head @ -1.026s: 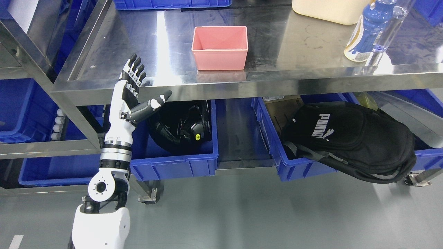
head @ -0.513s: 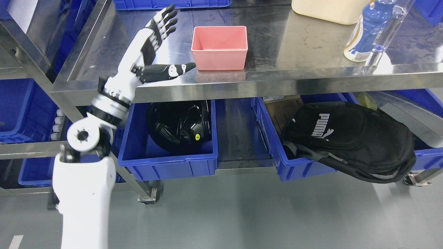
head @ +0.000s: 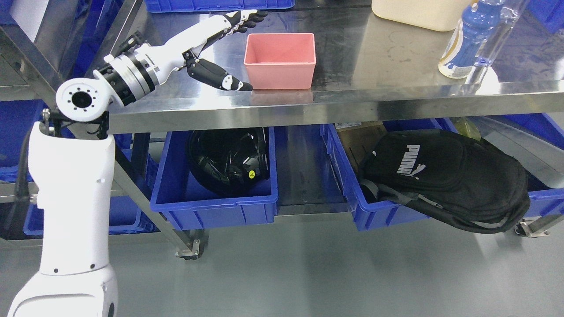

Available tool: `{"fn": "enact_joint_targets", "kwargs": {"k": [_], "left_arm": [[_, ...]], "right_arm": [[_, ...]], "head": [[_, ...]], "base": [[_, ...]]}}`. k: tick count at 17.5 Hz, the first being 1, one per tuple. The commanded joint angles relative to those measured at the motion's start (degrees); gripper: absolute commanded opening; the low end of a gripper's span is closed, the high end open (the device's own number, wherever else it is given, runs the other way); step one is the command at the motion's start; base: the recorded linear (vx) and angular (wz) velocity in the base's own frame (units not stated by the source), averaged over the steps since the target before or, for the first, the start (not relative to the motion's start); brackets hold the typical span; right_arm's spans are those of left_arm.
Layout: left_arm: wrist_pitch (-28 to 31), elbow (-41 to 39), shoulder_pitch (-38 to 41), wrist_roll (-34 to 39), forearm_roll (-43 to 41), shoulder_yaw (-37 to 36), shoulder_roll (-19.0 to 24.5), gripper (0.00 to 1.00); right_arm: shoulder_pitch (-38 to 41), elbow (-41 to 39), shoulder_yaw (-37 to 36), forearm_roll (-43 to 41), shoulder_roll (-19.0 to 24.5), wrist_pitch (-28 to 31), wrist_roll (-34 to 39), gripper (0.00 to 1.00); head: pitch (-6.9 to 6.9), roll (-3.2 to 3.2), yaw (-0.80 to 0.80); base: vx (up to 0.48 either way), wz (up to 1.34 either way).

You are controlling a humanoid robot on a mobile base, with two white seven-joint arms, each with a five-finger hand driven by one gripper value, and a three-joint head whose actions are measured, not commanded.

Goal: Place storage box into left shelf container
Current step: 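Hook the left hand fingers over the pink box's near rim and grasp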

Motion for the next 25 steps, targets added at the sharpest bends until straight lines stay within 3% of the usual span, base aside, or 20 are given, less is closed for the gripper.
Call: {"fn": "enact_joint_targets", "kwargs": {"k": [1,5,14,23,25], "left_arm": [[-0.03,16.78,-8.01,-0.67,-7.24,-9.33,-2.35,0.98],[-0.03,24.70,-9.78,-0.49,-9.96,-10.38,-7.35,0.98],[0.14,30.60,-11.27,0.12,-14.45,-10.47,-7.35,0.92],[-0.03,31.83,-12.06,4.08,-14.36,-10.21,-7.35,0.54],[-0.29,31.83,-12.06,4.16,-14.36,-9.33,-7.35,0.40]], "right_arm": [[0.52,-1.00,-0.26,0.09,-1.00,-0.01,-0.04,1.00],[0.52,-1.00,-0.26,0.09,-1.00,-0.01,-0.04,1.00],[0.52,-1.00,-0.26,0.09,-1.00,-0.01,-0.04,1.00],[0.52,-1.00,-0.26,0.09,-1.00,-0.01,-0.04,1.00],[0.52,-1.00,-0.26,0.09,-1.00,-0.01,-0.04,1.00]], "head": [[0.00,0.00,0.00],[0.00,0.00,0.00],[0.00,0.00,0.00],[0.00,0.00,0.00],[0.00,0.00,0.00]], "base": [[0.000,0.00],[0.000,0.00],[0.000,0.00],[0.000,0.00],[-0.001,0.01]]}}
